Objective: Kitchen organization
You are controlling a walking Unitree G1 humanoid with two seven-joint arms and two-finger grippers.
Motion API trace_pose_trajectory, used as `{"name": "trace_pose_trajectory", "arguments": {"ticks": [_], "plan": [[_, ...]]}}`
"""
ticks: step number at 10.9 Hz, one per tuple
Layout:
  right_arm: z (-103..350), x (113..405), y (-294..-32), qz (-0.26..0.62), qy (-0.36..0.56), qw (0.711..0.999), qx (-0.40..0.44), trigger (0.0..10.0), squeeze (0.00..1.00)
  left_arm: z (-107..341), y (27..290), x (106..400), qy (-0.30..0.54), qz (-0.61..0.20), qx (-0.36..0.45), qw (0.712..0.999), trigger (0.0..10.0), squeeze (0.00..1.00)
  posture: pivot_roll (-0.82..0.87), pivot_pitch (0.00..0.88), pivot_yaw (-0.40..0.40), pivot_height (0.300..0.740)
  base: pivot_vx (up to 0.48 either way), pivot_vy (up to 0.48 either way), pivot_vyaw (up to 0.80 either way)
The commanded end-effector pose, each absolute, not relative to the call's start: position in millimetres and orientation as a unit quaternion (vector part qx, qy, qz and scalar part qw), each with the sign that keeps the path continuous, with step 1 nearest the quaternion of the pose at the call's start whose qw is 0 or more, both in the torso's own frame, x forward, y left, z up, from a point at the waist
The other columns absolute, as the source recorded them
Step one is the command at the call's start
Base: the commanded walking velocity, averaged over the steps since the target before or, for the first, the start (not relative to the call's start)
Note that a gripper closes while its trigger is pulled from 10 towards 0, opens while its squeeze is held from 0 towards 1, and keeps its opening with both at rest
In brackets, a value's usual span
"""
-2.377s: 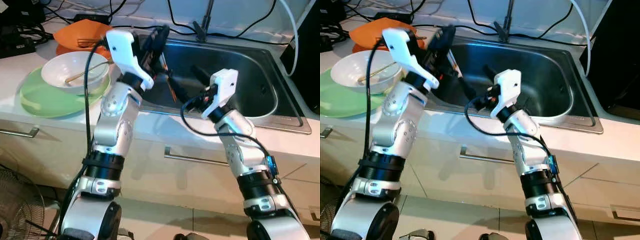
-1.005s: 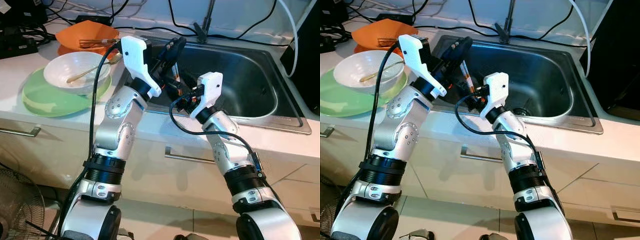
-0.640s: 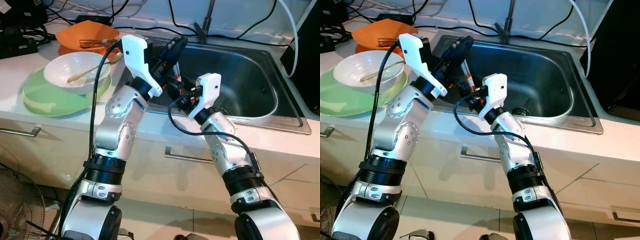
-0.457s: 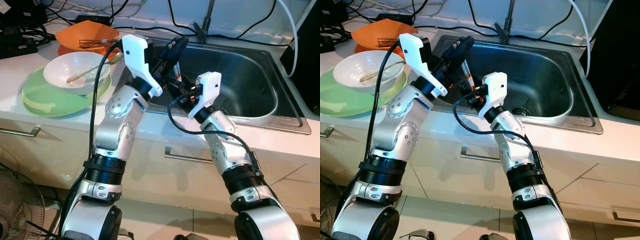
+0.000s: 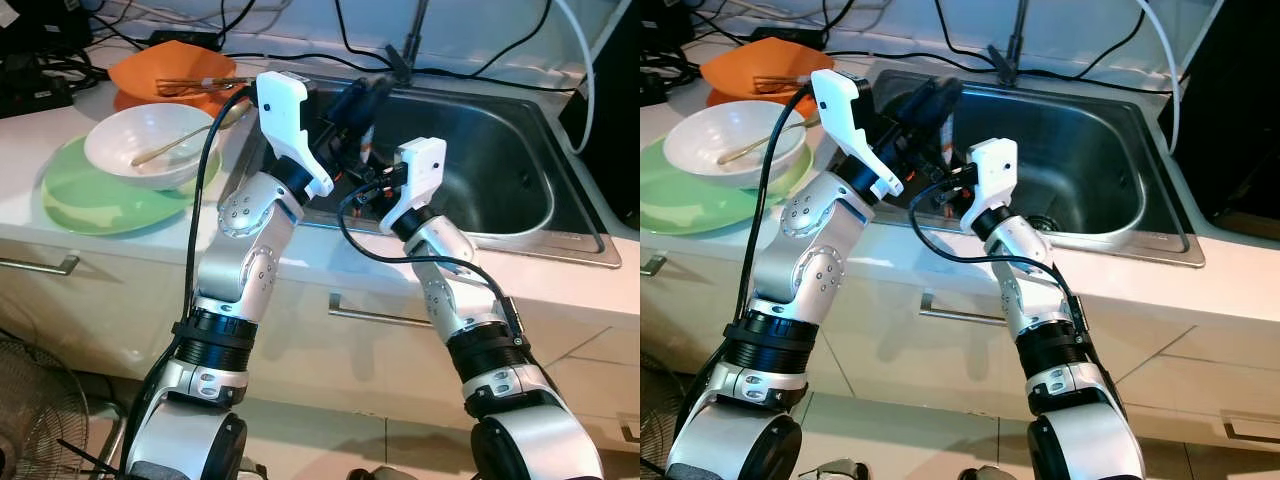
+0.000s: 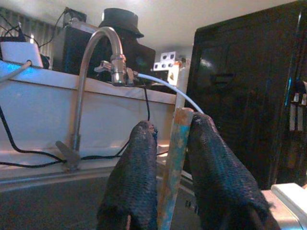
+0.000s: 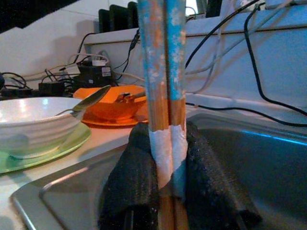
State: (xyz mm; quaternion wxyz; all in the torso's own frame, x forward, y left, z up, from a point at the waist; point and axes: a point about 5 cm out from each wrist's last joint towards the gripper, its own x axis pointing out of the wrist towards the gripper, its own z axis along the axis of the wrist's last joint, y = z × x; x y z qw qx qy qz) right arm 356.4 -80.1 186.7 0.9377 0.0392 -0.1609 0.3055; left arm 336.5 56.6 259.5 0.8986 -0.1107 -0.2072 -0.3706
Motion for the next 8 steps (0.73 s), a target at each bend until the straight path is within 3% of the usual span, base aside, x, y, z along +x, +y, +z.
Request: {"name": "trace_pose_trajectory", "arguments": {"ticks": [1,5,6,8], "plan": [[191,359,-85,0.295,-0.168,0.940,0.045,0.0,0.00,258,58,336,-0.204,-0.368,-0.111,0.901,10.0,1.00,0.08,0.067,-0.046,0.740,0.000,0.000,0.00],[195,370,-97,0.263,-0.168,0.949,0.035,0.0,0.00,261,67,338,-0.215,-0.347,-0.125,0.904,10.0,1.00,0.08,0.064,-0.051,0.740,0.000,0.000,0.00],[196,375,-104,0.246,-0.164,0.955,0.030,0.0,0.00,262,71,338,-0.219,-0.337,-0.132,0.906,10.0,0.02,0.08,0.065,-0.051,0.740,0.000,0.000,0.00],[198,382,-114,0.224,-0.158,0.961,0.018,0.0,0.00,259,80,340,-0.218,-0.314,-0.141,0.913,10.0,0.00,0.08,0.063,-0.050,0.740,0.000,0.000,0.00]]}}
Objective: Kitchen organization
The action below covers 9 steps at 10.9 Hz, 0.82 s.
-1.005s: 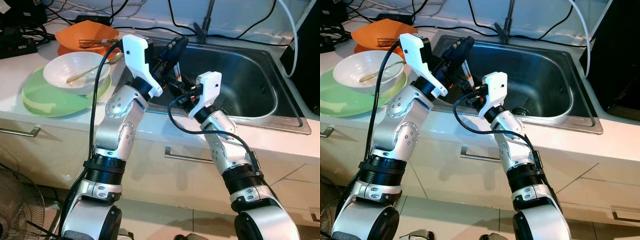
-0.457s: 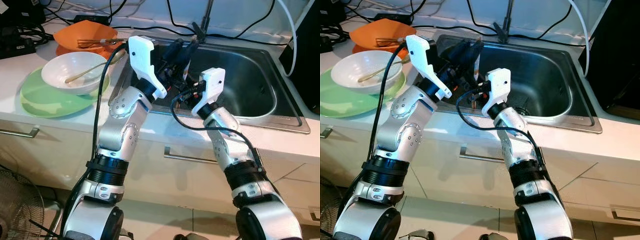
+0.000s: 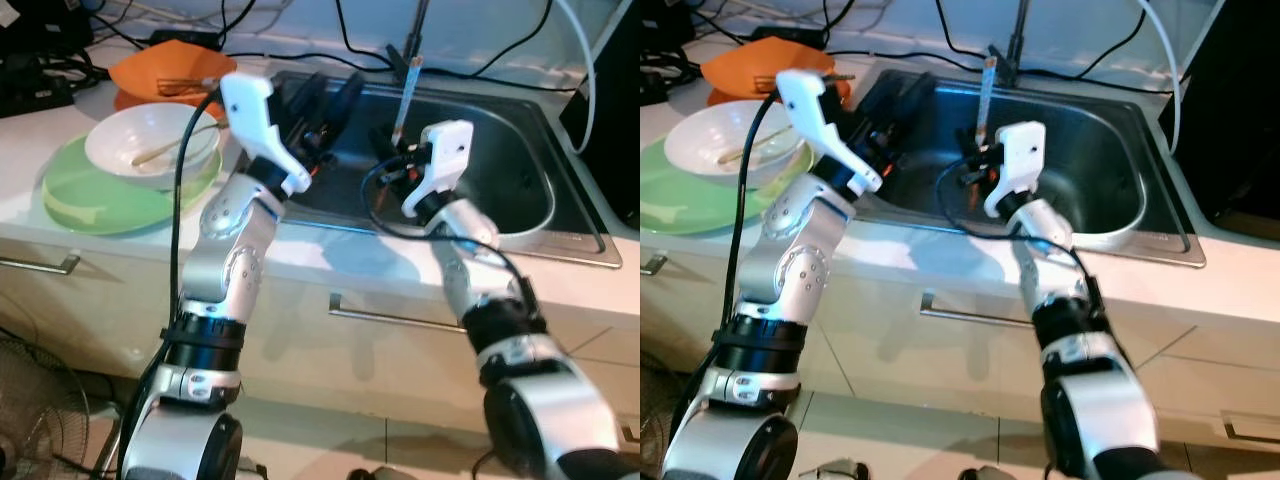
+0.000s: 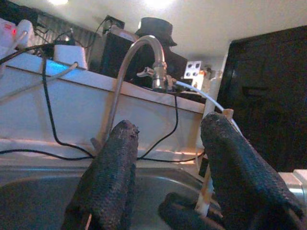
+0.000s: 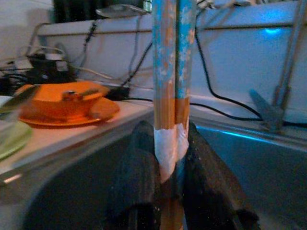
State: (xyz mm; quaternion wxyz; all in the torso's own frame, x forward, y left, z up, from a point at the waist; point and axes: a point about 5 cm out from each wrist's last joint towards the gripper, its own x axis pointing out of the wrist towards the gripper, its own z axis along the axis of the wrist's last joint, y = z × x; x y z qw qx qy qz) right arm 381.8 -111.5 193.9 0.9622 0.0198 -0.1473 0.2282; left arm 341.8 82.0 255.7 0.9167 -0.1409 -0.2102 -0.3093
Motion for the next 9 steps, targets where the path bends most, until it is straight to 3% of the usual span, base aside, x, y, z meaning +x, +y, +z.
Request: {"name": "trace_pose_trajectory", "arguments": {"ticks": [1,2,5,9], "plan": [[199,385,-119,0.211,-0.154,0.965,0.012,6.8,0.00,255,83,341,-0.208,-0.303,-0.134,0.920,10.0,0.00,0.08,0.063,-0.052,0.740,0.000,0.000,0.00],[201,395,-135,0.162,-0.132,0.978,-0.002,10.0,0.00,221,87,347,-0.131,-0.280,-0.035,0.950,10.0,0.00,0.09,0.065,-0.054,0.740,0.000,0.000,0.00],[204,402,-138,0.139,-0.114,0.984,0.003,10.0,0.00,181,81,344,-0.042,-0.285,0.024,0.957,10.0,0.00,0.09,0.063,-0.058,0.740,0.000,0.000,0.00],[187,405,-133,0.111,-0.054,0.992,0.016,10.0,0.00,158,77,339,0.015,-0.293,0.036,0.955,10.0,0.00,0.12,0.050,-0.075,0.740,0.000,0.000,0.00]]}}
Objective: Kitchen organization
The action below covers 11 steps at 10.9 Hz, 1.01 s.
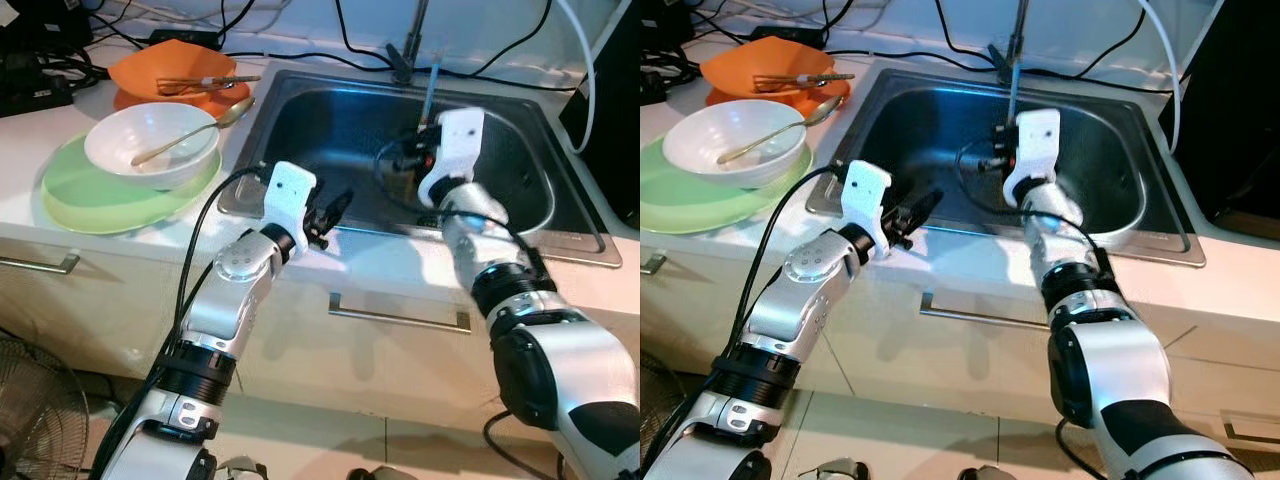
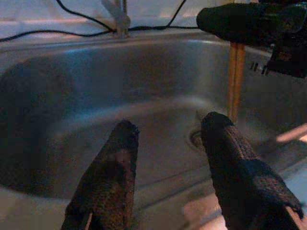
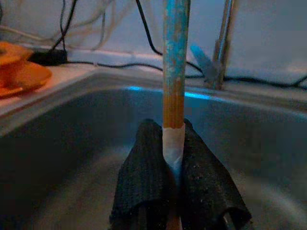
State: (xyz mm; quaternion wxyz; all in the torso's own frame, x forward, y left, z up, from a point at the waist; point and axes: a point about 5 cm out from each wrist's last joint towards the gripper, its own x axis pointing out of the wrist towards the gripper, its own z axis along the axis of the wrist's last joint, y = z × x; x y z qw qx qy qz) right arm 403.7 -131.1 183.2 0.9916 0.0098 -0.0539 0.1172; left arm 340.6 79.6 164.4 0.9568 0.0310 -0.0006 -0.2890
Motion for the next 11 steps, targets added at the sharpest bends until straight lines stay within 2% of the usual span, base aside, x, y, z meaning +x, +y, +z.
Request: {"name": "trace_pose_trajectory", "arguments": {"ticks": [1,2,3,4,6,7,8,11], "plan": [[179,405,-130,0.106,-0.035,0.994,0.016,10.0,0.00,157,74,337,0.018,-0.300,0.036,0.953,10.0,0.00,0.12,0.050,-0.075,0.740,0.000,0.000,0.00],[175,404,-129,0.108,-0.027,0.994,0.017,10.0,0.18,155,73,336,0.022,-0.304,0.036,0.952,10.0,0.00,0.12,0.051,-0.076,0.740,0.000,0.000,0.00],[171,402,-127,0.108,-0.019,0.994,0.019,10.0,0.86,153,72,334,0.027,-0.306,0.037,0.951,10.0,0.00,0.12,0.051,-0.076,0.740,0.000,0.000,0.00],[167,402,-128,0.106,-0.013,0.994,0.018,10.0,1.00,152,72,333,0.028,-0.309,0.036,0.950,10.0,0.00,0.13,0.052,-0.078,0.740,0.000,0.000,0.00],[168,402,-128,0.102,-0.015,0.995,0.017,10.0,1.00,153,69,332,0.028,-0.313,0.035,0.949,10.0,0.00,0.12,0.053,-0.077,0.740,0.000,0.000,0.00],[171,403,-128,0.100,-0.021,0.995,0.006,10.0,0.92,153,68,333,0.026,-0.313,0.036,0.949,10.0,0.00,0.12,0.050,-0.076,0.740,0.000,0.000,0.00],[175,403,-128,0.100,-0.031,0.995,0.000,10.0,0.00,154,68,333,0.023,-0.312,0.036,0.949,10.0,0.00,0.12,0.046,-0.074,0.740,0.000,0.000,0.00],[202,405,-131,0.093,-0.112,0.989,0.001,10.0,0.00,161,72,336,-0.008,-0.280,0.039,0.959,10.0,0.00,0.10,0.039,-0.070,0.740,0.000,0.000,0.00]]}}
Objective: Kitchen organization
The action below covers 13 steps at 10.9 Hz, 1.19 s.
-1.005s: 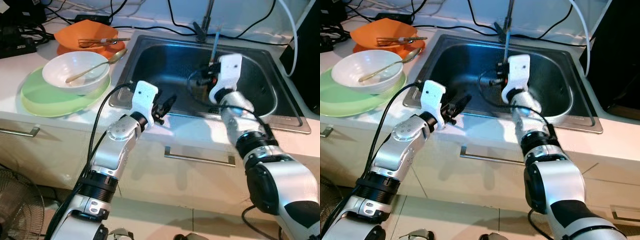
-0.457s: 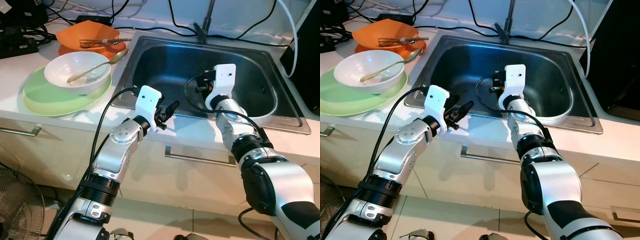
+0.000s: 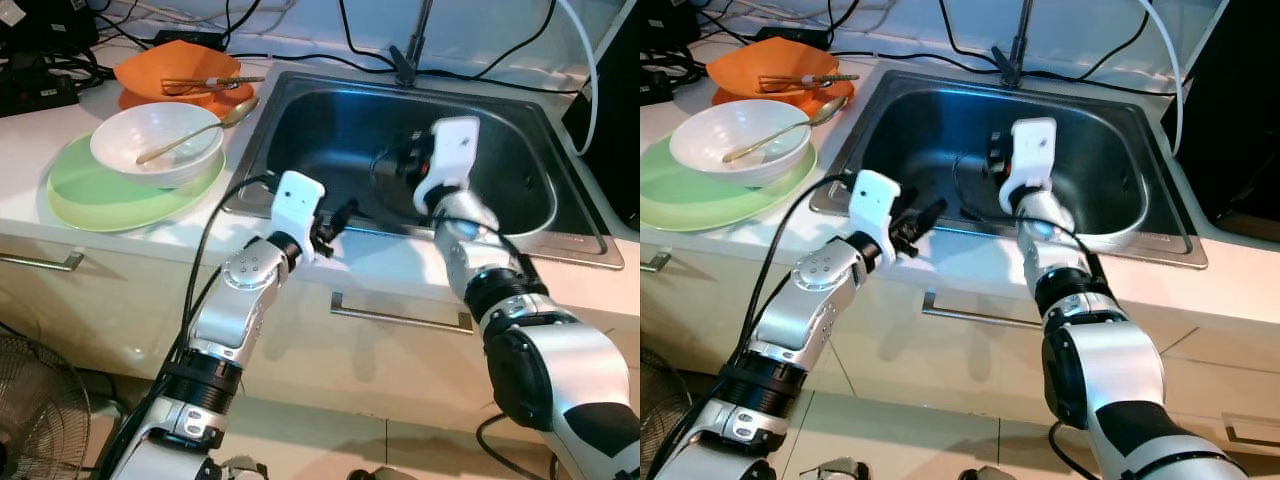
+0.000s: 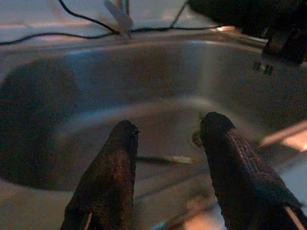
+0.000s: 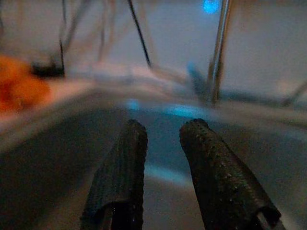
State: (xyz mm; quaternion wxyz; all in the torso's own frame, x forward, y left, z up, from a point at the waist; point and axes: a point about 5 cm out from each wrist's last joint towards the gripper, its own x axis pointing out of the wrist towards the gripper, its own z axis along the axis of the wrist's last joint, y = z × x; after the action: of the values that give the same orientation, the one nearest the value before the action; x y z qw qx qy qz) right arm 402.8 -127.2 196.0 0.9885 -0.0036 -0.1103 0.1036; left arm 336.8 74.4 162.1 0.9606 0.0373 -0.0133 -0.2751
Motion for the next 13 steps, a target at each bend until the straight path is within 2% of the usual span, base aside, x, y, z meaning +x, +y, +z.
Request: {"name": "trace_pose_trajectory", "arguments": {"ticks": [1,4,7,9,10,13], "plan": [[209,402,-129,0.102,-0.150,0.983,-0.005,10.0,0.00,162,74,337,-0.019,-0.265,0.040,0.963,10.0,0.00,0.08,0.037,-0.066,0.740,0.000,0.000,0.00],[198,383,-139,0.096,-0.201,0.975,0.007,10.0,0.00,160,86,338,-0.040,-0.213,0.057,0.975,10.0,0.00,0.07,0.032,-0.065,0.740,0.000,0.000,0.00],[168,356,-162,0.064,-0.189,0.980,-0.008,10.0,0.00,151,97,331,-0.044,-0.188,0.063,0.979,10.0,0.00,0.06,0.025,-0.063,0.740,0.000,0.000,0.00],[166,349,-163,0.062,-0.185,0.981,-0.009,10.0,0.00,147,101,328,-0.046,-0.182,0.072,0.979,10.0,0.00,0.06,0.023,-0.060,0.740,0.000,0.000,0.00],[162,346,-156,0.069,-0.177,0.982,-0.002,10.0,0.00,148,100,328,-0.056,-0.180,0.084,0.979,10.0,0.00,0.06,0.028,-0.057,0.740,0.000,0.000,0.00],[159,344,-137,0.080,-0.162,0.983,0.020,10.0,0.00,201,110,349,-0.143,-0.128,0.239,0.952,10.0,0.00,0.08,0.054,-0.055,0.740,0.000,0.000,0.00]]}}
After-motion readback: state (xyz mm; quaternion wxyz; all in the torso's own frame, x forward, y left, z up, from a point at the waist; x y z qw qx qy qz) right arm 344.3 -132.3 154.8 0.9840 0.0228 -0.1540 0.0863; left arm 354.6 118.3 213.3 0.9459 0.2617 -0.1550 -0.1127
